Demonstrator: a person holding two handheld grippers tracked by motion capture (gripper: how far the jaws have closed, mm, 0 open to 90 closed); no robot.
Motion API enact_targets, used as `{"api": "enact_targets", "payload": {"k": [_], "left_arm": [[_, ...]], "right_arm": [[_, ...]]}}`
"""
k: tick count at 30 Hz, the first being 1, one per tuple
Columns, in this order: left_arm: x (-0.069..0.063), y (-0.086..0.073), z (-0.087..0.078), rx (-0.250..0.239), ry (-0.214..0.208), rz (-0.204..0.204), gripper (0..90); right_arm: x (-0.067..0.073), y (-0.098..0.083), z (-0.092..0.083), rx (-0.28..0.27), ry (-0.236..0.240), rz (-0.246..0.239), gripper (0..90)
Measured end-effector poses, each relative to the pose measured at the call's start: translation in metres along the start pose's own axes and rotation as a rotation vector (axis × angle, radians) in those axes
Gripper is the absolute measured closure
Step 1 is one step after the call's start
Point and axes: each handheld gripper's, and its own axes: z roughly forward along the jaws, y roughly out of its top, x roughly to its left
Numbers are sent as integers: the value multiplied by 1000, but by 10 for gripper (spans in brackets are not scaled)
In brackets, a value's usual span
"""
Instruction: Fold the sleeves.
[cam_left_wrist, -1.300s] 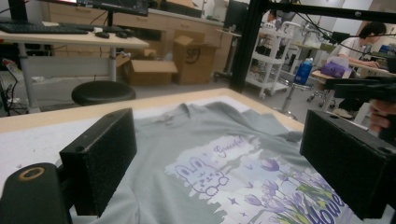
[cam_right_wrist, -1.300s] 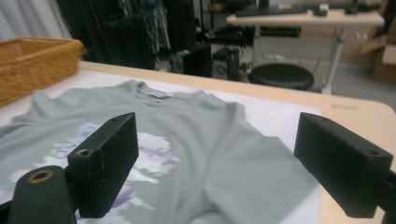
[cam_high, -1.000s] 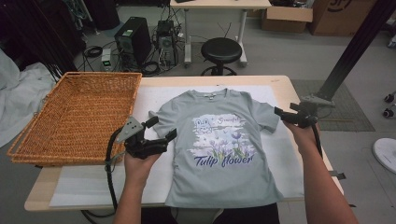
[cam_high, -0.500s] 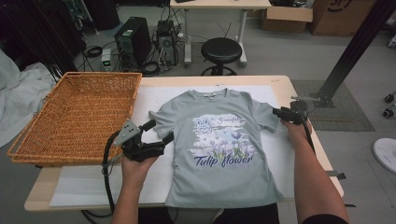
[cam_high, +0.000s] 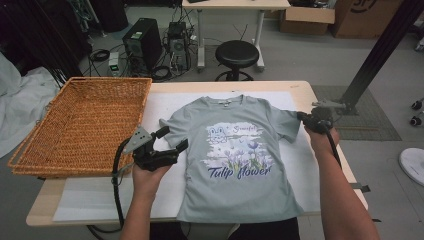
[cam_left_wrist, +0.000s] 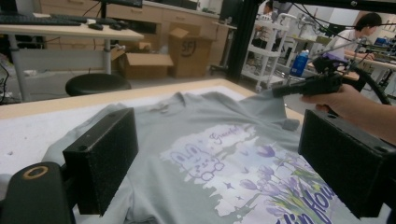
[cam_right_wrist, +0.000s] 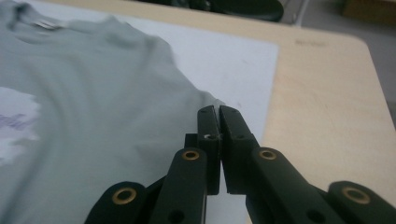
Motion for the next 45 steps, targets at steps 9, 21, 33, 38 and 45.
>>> {"api": "enact_targets", "payload": {"k": [9, 21, 33, 38, 45], "left_arm": [[-5, 9, 0, -12, -20, 15, 127], [-8, 9, -5, -9, -13, 32, 127], [-9, 8, -1, -3, -15, 28, 127], [-9, 7, 2, 2, -15, 28, 127], [-6, 8, 1, 5, -6, 26, 127]], "right_arm": [[66, 31, -27, -66, 146, -152, 870], [143, 41, -11, -46, 263, -305, 726], [103, 27, -31, -38, 200, -237, 657], [90, 2, -27, 4, 188, -219, 702], [88, -28, -18, 90, 193, -227, 857]]}}
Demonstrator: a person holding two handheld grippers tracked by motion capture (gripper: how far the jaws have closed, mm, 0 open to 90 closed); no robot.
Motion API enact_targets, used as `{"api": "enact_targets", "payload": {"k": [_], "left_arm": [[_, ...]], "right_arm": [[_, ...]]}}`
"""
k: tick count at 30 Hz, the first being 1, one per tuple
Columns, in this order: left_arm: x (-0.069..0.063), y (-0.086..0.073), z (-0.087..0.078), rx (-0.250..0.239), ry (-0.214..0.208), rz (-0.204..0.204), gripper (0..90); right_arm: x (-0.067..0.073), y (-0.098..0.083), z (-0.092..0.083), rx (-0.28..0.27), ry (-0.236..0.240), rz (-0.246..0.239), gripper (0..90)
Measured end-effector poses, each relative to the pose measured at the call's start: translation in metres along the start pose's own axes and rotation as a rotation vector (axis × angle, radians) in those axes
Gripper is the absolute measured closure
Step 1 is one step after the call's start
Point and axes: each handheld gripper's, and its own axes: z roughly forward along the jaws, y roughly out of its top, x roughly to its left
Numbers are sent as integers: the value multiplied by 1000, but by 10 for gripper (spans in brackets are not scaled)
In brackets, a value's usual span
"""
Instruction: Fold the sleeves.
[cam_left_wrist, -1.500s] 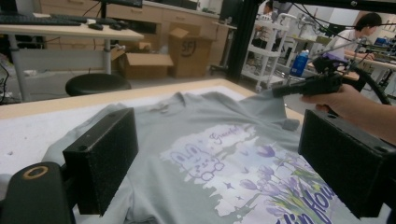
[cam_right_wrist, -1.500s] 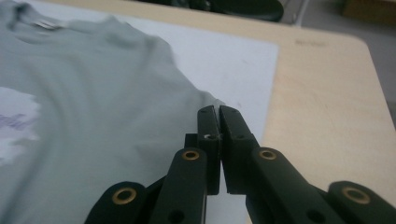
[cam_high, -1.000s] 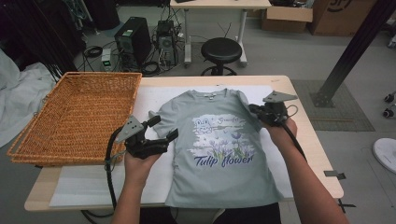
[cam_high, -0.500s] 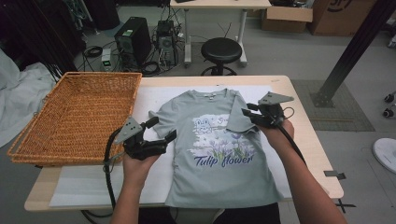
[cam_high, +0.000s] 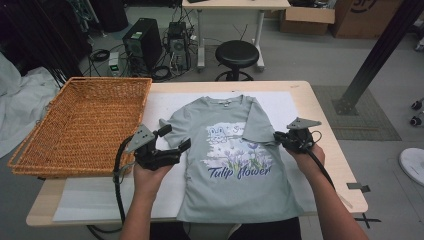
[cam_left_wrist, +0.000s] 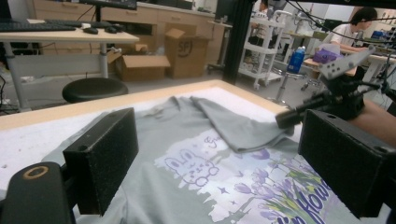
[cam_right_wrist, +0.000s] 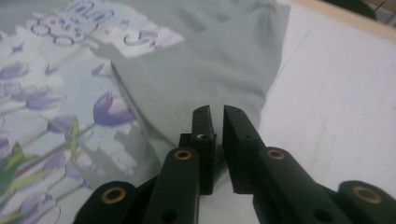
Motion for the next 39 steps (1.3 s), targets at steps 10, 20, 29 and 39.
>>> {"api": "enact_targets", "payload": {"k": [10, 20, 29, 39], "left_arm": [[5, -1, 6, 20, 12, -3, 127], [14, 4, 24, 69, 41, 7, 127], [38, 2, 58, 163, 103, -31, 157], [73, -21, 90, 297, 223, -105, 164]], "right_arm": [[-3, -12, -12, -72, 29, 62, 723], [-6, 2, -31, -185, 77, 87, 482], [-2, 3, -34, -213, 88, 87, 414], [1, 4, -37, -224, 101, 59, 417]]}}
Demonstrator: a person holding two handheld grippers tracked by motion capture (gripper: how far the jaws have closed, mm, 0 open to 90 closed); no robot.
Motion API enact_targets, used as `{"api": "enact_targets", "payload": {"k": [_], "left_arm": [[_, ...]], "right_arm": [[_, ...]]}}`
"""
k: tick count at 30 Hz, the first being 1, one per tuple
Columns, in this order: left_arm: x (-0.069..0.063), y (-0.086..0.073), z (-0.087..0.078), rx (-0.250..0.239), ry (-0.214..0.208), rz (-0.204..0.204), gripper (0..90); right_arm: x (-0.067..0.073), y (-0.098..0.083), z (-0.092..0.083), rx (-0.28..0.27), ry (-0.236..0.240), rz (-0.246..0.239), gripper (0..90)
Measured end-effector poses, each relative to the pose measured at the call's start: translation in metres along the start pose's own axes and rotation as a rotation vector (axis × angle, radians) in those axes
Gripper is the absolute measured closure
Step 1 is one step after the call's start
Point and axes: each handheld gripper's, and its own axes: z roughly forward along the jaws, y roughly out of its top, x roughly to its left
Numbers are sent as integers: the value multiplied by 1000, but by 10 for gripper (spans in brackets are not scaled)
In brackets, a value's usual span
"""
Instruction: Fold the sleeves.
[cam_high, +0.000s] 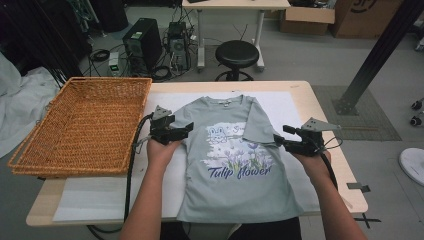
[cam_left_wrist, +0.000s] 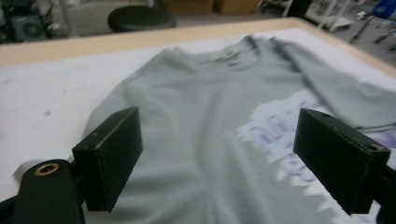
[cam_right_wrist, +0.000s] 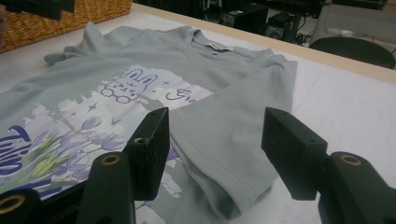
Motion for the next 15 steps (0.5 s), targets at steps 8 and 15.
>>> {"api": "enact_targets", "payload": {"k": [8, 15], "left_arm": [[18, -15, 7, 80, 95, -35, 173], [29, -23, 14, 146, 182, -76, 215]], "right_arm": [[-1, 3, -10, -21, -4, -29, 412], [-1, 4, -15, -28, -25, -37, 412]]}}
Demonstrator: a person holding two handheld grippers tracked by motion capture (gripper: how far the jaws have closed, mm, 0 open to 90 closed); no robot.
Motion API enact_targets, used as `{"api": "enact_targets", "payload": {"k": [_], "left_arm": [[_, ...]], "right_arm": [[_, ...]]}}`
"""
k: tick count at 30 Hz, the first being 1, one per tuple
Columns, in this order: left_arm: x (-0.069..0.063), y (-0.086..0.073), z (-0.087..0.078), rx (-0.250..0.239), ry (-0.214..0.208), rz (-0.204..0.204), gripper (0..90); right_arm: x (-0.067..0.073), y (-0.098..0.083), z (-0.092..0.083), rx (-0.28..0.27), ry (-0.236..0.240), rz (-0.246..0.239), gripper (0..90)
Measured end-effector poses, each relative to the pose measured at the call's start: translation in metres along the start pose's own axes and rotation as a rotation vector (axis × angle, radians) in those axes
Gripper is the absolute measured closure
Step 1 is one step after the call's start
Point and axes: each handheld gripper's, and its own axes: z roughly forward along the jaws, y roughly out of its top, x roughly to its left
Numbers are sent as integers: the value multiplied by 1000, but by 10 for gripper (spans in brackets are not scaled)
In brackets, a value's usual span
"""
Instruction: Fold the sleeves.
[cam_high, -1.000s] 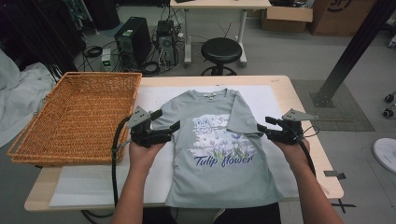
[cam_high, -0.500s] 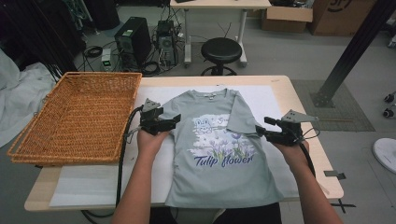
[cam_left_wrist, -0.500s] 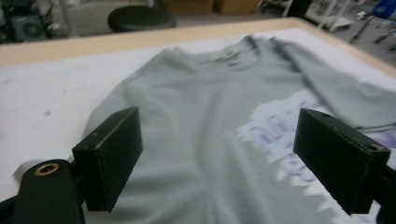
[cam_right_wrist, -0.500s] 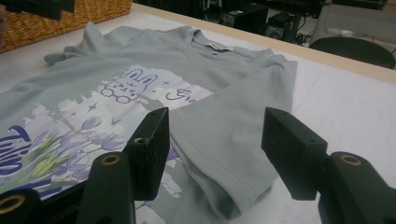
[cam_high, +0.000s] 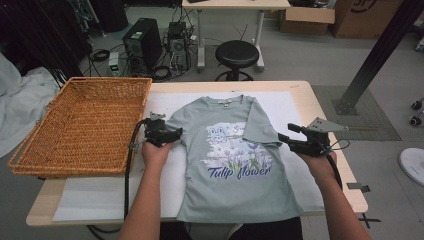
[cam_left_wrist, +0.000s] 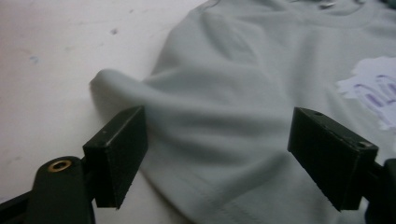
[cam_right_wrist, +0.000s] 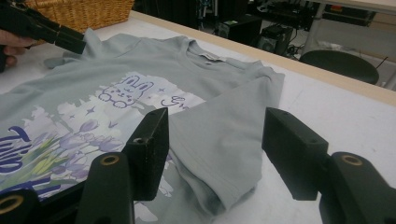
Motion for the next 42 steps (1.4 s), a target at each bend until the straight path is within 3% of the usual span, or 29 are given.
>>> {"api": "enact_targets", "payload": {"k": [4, 9, 11, 14, 15, 20, 23, 28, 30, 33, 36, 42], "left_arm": [[3, 0, 1, 27, 45, -52, 325], [-4, 0, 3, 36, 146, -23, 490], [-6, 0, 3, 32, 127, 0, 582], [-9, -1, 3, 34, 86, 22, 811], [-10, -1, 3, 34, 85, 28, 837], [-5, -1, 1, 32, 53, -8, 857], [-9, 1, -2, 27, 60, 16, 857], [-22, 13, -14, -39, 46, 46, 856], [-32, 22, -18, -69, 26, 66, 855], [-46, 32, -19, -66, 26, 129, 853], [-62, 40, -21, -79, -3, 155, 853], [-101, 50, -18, -86, -71, 280, 825]], "right_arm": [[0, 0, -4, 2, -11, -1, 413], [-2, 3, -9, -4, -26, -5, 415], [-2, 4, -11, -7, -30, -6, 416], [-1, 3, -12, -3, -31, -9, 419], [-1, 3, -12, -2, -31, -7, 420], [1, 3, -12, -3, -29, -11, 423], [1, 3, -14, -9, -30, -12, 425], [0, 3, -19, -25, -34, -8, 425], [-1, 2, -21, -26, -36, -5, 425], [-2, 0, -22, -27, -39, -2, 425], [-2, -1, -24, -30, -39, -1, 425], [-1, -1, -27, -37, -41, 3, 425]]}}
